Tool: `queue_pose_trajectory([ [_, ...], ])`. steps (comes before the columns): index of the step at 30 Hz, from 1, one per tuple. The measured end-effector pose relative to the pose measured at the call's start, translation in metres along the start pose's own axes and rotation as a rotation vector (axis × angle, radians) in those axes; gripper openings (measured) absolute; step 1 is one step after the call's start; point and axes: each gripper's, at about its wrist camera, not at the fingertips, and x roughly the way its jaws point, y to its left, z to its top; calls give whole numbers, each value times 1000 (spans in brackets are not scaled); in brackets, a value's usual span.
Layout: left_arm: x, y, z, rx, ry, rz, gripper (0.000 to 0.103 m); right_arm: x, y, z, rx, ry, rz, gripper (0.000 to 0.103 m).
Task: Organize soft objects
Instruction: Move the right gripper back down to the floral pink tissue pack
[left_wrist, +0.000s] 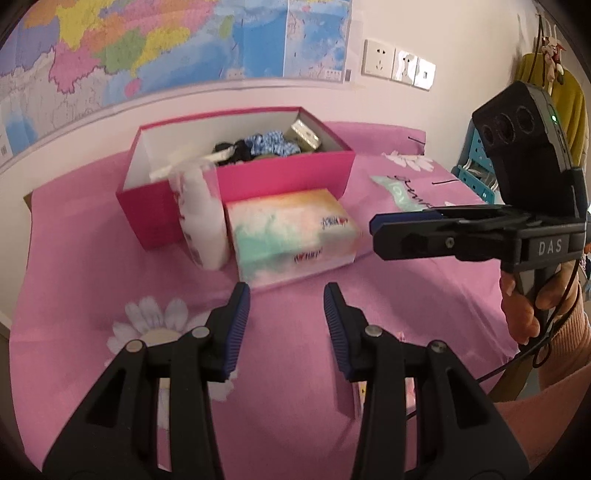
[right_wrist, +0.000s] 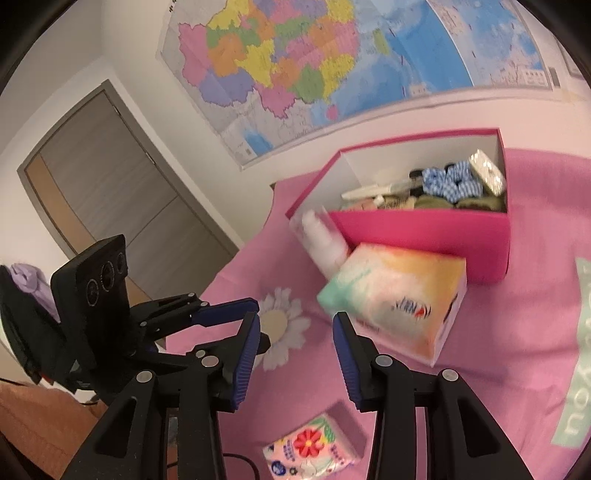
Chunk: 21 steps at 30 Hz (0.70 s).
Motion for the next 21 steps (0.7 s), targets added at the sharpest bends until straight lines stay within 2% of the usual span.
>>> queue_pose_trajectory([
  [6,7,-4,-14,-5,51,-10,43,4,-6,-18,12,42,-25,43],
  [11,13,-9,-32,-8,109,-46,43,10,-16,-33,35,83,-44,43],
  [14,16,-10,-43,-11,151,-92,43,13,-24,-42,61,103,-50,43],
  [19,8,-14,-62,-29,194,-223,43,17,-34,-54,91,135,-57,43],
  [21,5,-19,-66,-20,202,-232,43,18,-37,-57,101,141,-55,43],
])
